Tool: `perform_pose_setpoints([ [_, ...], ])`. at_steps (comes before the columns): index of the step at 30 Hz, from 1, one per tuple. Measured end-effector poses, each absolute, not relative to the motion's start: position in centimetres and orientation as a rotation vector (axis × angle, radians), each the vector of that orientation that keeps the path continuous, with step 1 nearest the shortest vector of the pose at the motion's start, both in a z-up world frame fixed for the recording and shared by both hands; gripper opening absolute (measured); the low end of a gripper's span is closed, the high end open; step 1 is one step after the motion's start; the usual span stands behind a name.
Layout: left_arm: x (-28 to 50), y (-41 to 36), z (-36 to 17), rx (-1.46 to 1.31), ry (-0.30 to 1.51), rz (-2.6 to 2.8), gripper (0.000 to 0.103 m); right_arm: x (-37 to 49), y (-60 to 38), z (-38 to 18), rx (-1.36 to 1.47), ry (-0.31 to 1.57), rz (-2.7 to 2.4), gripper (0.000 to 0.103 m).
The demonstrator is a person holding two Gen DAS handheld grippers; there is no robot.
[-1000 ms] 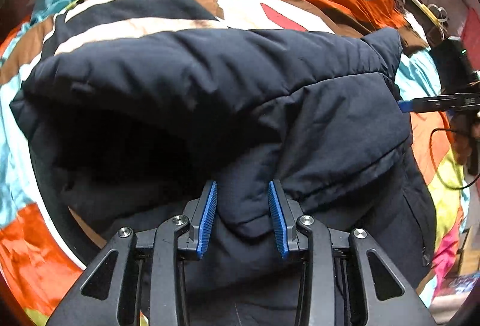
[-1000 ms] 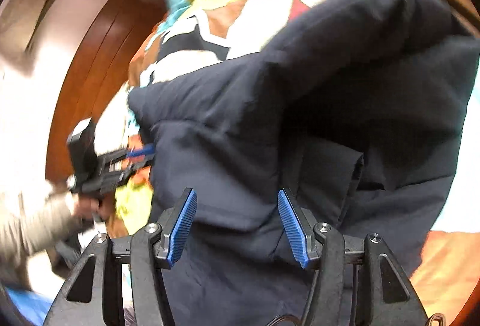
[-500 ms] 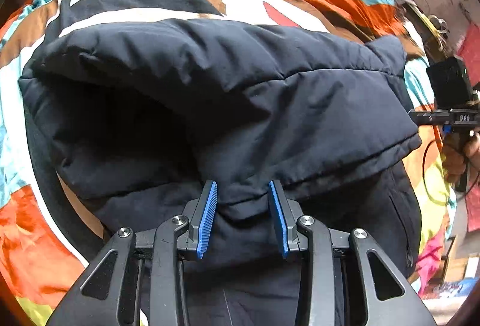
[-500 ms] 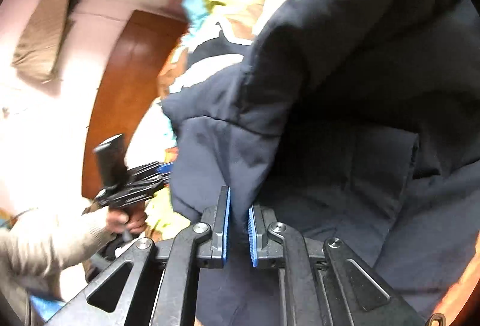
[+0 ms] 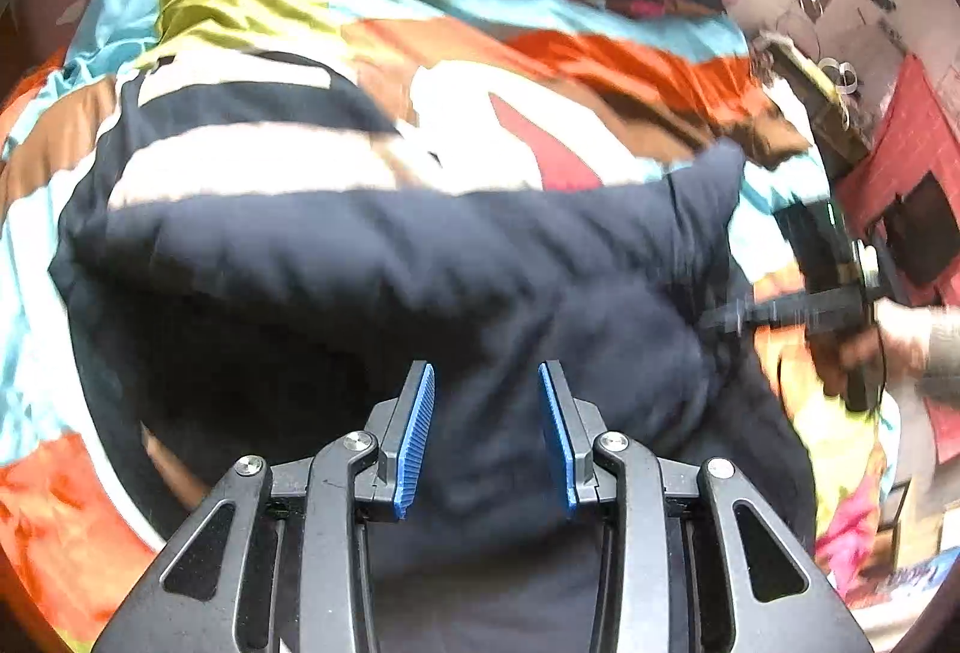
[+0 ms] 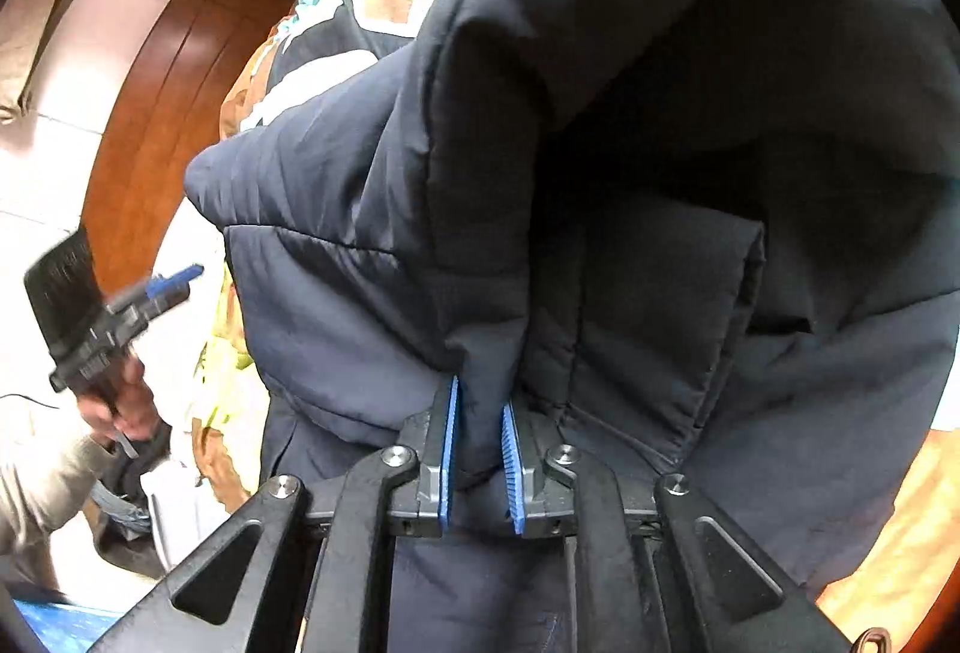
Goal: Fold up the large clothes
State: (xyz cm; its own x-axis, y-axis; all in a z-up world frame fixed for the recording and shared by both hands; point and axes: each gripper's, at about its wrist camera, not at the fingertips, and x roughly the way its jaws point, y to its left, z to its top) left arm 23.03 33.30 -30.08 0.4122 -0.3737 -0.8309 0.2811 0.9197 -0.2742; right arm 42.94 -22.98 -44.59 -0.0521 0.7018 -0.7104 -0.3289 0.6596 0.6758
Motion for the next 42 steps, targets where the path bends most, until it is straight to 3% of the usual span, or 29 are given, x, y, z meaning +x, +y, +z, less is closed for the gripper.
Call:
perform_pose_setpoints([
  [6, 27.5, 32.7, -32.8, -0.061, 1.094, -0.335, 0.031, 42.3, -23.3, -42.6, 0.312, 1.354, 0.823, 0.024],
  [12, 28.2, 33.2, -33.9, -0.031, 1.085, -0.336, 0.031, 40.3, -22.5, -33.8, 0.177, 1.019, 0.901, 0.026],
  [14, 28.4, 33.1, -34.4, -0.025, 1.093, -0.330, 0.032, 41.1, -21.2, -33.5, 0.148, 0.974, 0.922, 0.045],
  [17, 28.4, 33.0, -35.0, -0.019, 1.096, -0.321, 0.033, 43.4, -18.4, -36.6, 0.058, 1.012, 0.880, 0.045],
  [20, 28.7, 33.0, -35.8, -0.018, 1.108, -0.320, 0.034, 45.2, -19.6, -40.3, 0.038, 1.082, 0.824, 0.032],
  [24, 28.8, 32.9, -37.3, -0.021, 1.122, -0.295, 0.034, 45.0, -18.8, -42.4, 0.017, 1.116, 0.802, 0.031],
  [27, 27.9, 33.0, -35.9, -0.030, 1.109, -0.270, 0.034, 45.1, -18.6, -40.8, 0.025, 1.116, 0.779, 0.034],
  [29, 26.4, 33.1, -34.6, -0.031, 1.086, -0.296, 0.034, 44.0, -18.8, -38.7, 0.054, 1.076, 0.833, 0.043],
  [31, 24.6, 32.7, -34.0, -0.010, 1.073, -0.333, 0.035, 42.6, -18.1, -37.8, 0.022, 1.059, 0.903, 0.046],
  [34, 22.4, 31.3, -35.2, 0.075, 1.094, -0.361, 0.039, 39.4, -16.6, -39.0, -0.100, 1.087, 0.980, 0.046],
  [36, 21.7, 30.4, -37.9, 0.170, 1.147, -0.319, 0.053, 38.4, -15.8, -40.8, -0.182, 1.095, 0.964, 0.046],
  [42, 20.1, 31.5, -37.6, 0.066, 1.169, -0.295, 0.052, 37.6, -16.3, -39.6, -0.092, 1.104, 0.946, 0.048],
])
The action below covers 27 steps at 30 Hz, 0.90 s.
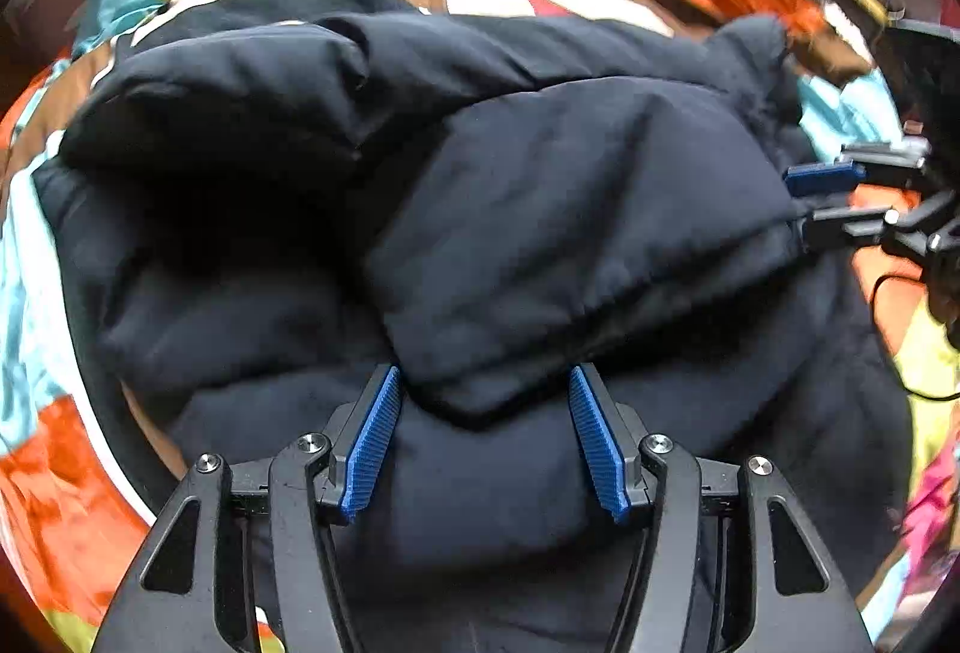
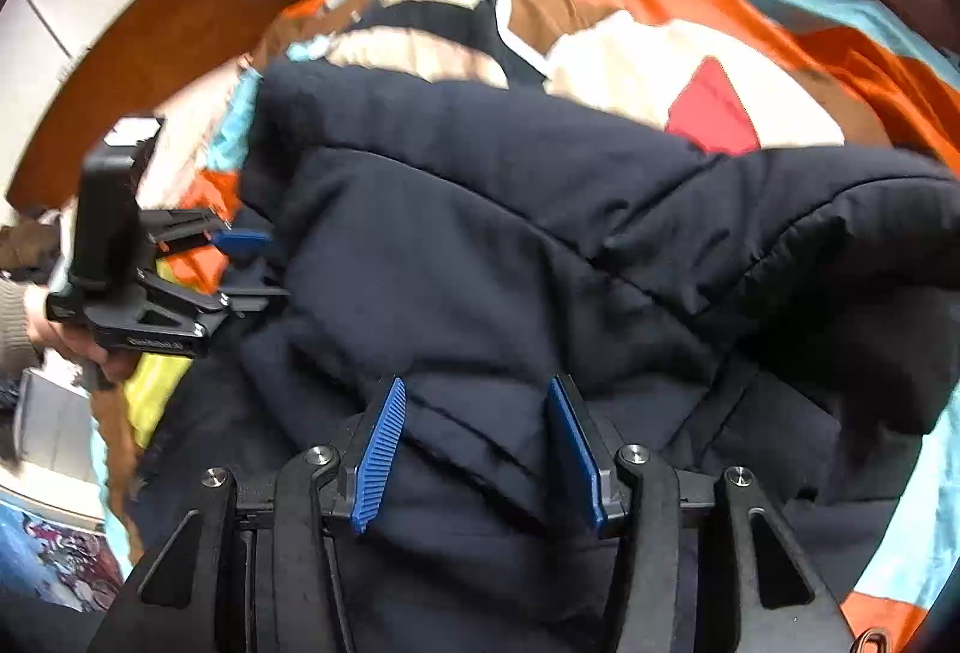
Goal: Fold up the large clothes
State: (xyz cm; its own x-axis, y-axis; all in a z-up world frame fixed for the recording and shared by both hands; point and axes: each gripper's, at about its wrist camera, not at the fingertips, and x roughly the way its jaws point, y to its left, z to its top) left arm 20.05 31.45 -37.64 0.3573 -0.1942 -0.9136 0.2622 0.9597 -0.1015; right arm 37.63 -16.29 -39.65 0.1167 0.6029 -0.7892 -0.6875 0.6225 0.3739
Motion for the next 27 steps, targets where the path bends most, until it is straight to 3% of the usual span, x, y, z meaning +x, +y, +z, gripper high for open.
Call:
perform_pose_setpoints([
  [2, 19.2, 31.5, -37.4, 0.066, 1.180, -0.292, 0.052, 37.0, -16.4, -39.7, -0.110, 1.118, 0.953, 0.054],
  [7, 17.2, 30.9, -36.6, 0.083, 1.189, -0.303, 0.052, 34.4, -17.3, -39.0, -0.112, 1.136, 0.953, 0.056],
  [10, 16.0, 30.5, -36.3, 0.072, 1.199, -0.319, 0.052, 32.5, -17.5, -38.7, -0.136, 1.117, 0.953, 0.074],
  [11, 15.6, 30.5, -36.3, 0.078, 1.201, -0.322, 0.052, 32.0, -17.6, -38.6, -0.147, 1.112, 0.954, 0.075],
  [17, 10.9, 29.1, -36.3, 0.145, 1.216, -0.332, 0.052, 27.2, -17.7, -38.6, -0.258, 1.110, 0.962, 0.075],
  [27, -3.5, 28.4, -36.6, 0.248, 1.293, -0.361, 0.052, 14.5, -19.8, -39.0, -0.422, 1.130, 1.014, 0.075],
])
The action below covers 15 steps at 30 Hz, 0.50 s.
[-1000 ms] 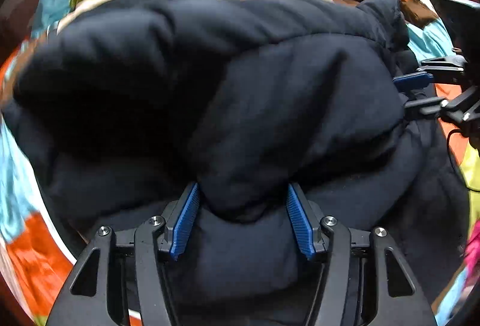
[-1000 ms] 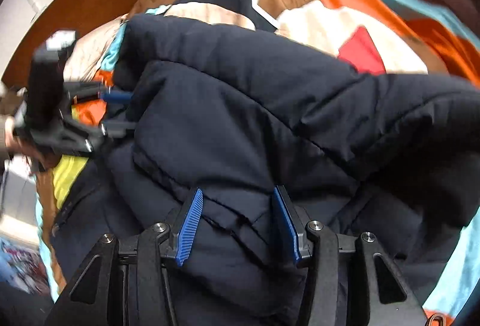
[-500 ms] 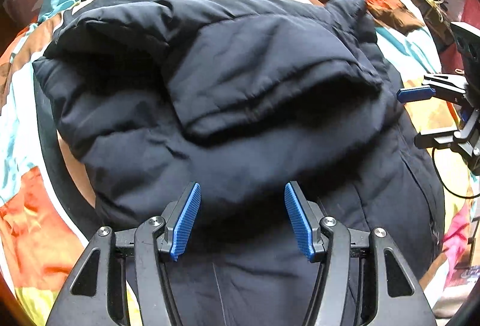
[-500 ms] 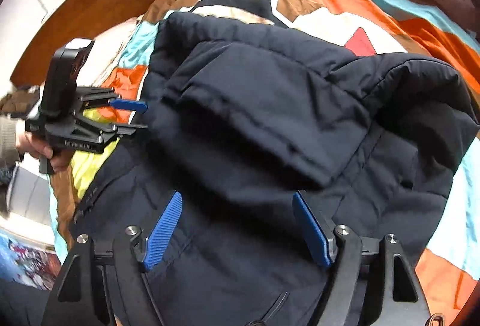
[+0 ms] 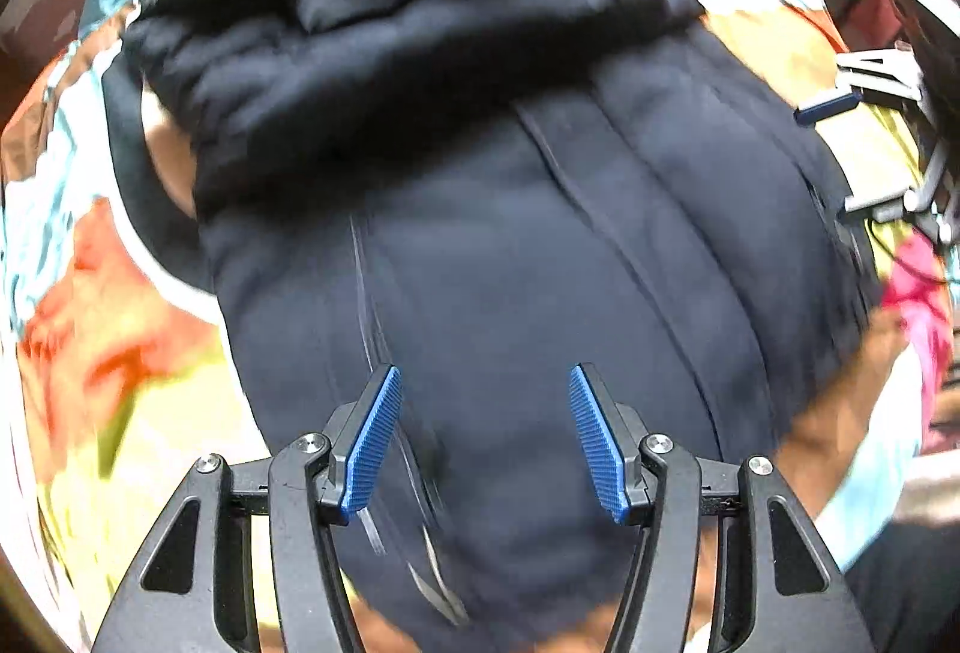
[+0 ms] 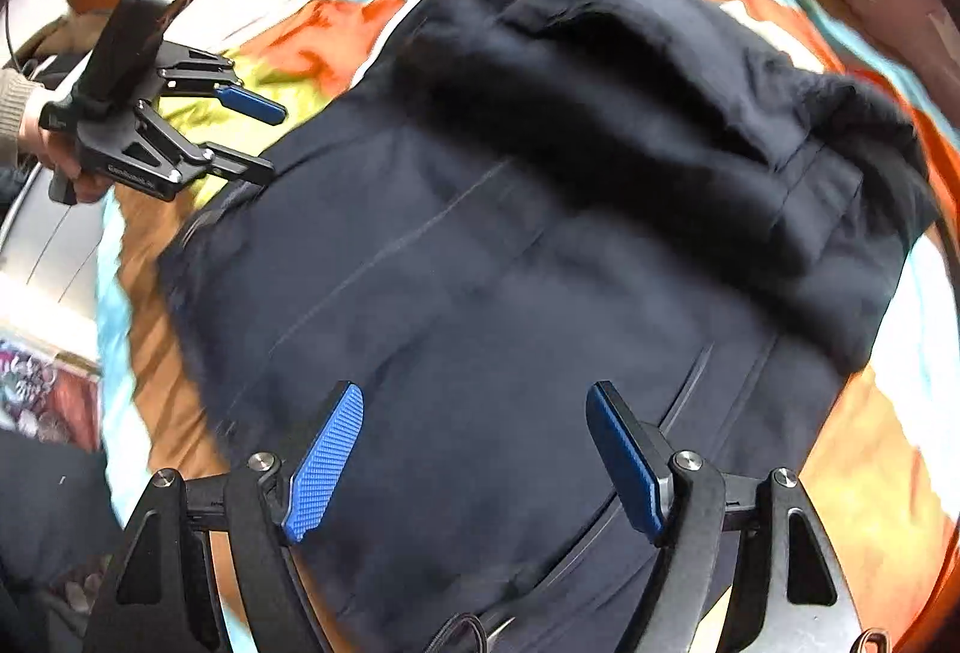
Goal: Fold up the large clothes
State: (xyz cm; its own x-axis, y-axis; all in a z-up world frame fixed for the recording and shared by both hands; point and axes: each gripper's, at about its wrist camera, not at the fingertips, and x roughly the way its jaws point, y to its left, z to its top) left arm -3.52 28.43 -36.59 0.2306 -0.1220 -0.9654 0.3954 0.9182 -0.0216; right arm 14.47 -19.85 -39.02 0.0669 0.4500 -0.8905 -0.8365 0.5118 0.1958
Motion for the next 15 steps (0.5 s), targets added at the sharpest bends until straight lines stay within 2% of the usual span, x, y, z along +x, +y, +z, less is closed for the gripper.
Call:
perform_pose_setpoints([
  [4, -9.7, 27.3, -37.4, 0.331, 1.330, -0.365, 0.052, 9.7, -21.1, -39.7, -0.438, 1.158, 1.005, 0.075],
  [11, -16.6, 23.9, -39.7, 0.561, 1.277, -0.455, 0.053, 0.6, -21.1, -42.5, -0.689, 1.105, 1.068, 0.075],
  [15, -18.4, 22.7, -41.4, 0.694, 1.203, -0.460, 0.053, -2.8, -20.8, -43.7, -0.883, 0.988, 1.067, 0.075],
])
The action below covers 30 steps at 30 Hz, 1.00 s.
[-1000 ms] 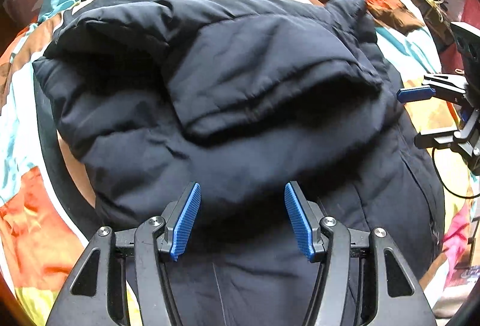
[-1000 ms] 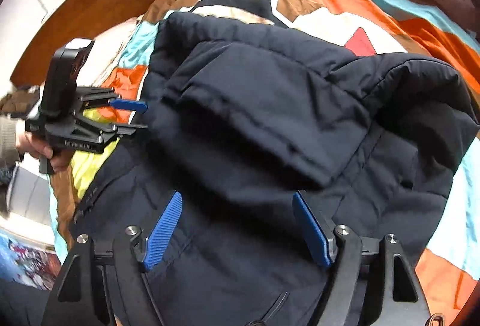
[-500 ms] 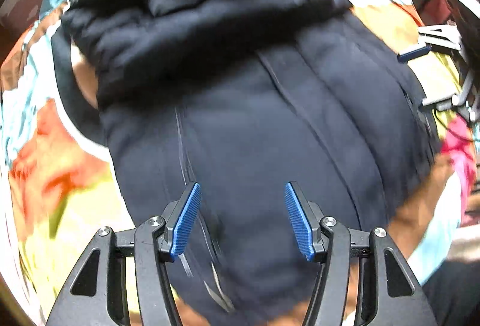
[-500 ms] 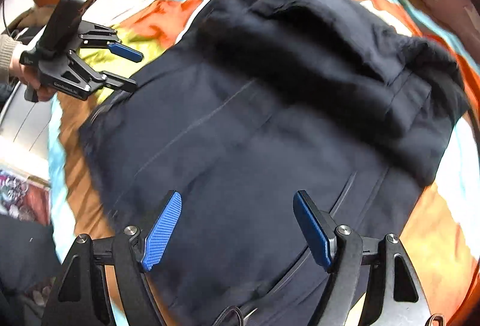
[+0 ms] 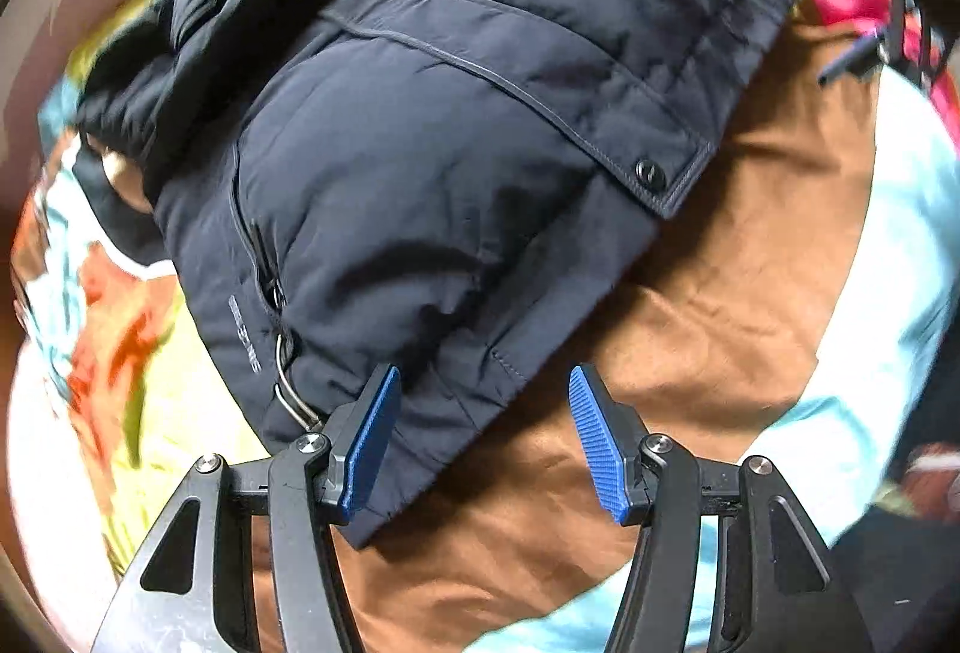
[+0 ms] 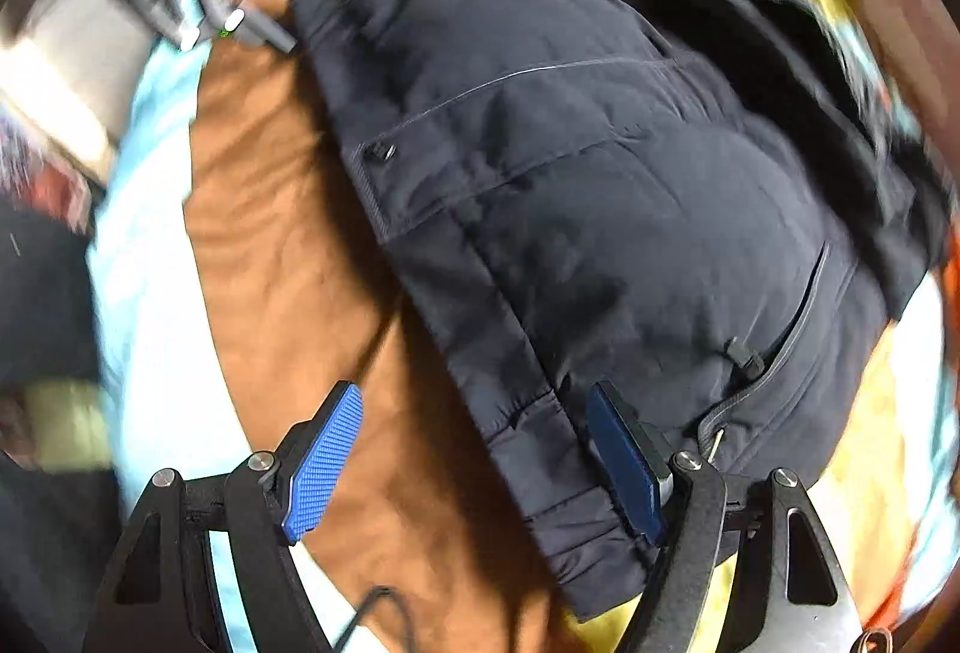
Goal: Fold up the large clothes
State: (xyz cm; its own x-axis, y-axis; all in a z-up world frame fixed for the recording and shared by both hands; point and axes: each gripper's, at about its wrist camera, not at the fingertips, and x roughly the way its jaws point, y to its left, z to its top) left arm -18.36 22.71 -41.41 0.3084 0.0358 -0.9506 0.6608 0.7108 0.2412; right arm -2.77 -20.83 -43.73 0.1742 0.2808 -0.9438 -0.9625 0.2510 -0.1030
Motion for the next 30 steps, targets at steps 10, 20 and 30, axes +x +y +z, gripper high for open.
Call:
perform_pose_setpoints([
  [10, -19.6, 23.2, -43.9, 0.826, 1.133, -0.428, 0.053, -6.5, -20.3, -47.4, -1.146, 0.828, 1.069, 0.075],
  [20, -21.6, 23.7, -46.5, 1.038, 0.960, -0.461, 0.053, -7.4, -20.8, -52.4, -1.394, 0.576, 0.980, 0.084],
  [30, -19.6, 24.0, -47.2, 1.108, 0.867, -0.434, 0.059, -6.2, -21.4, -52.3, -1.416, 0.479, 0.911, 0.065],
])
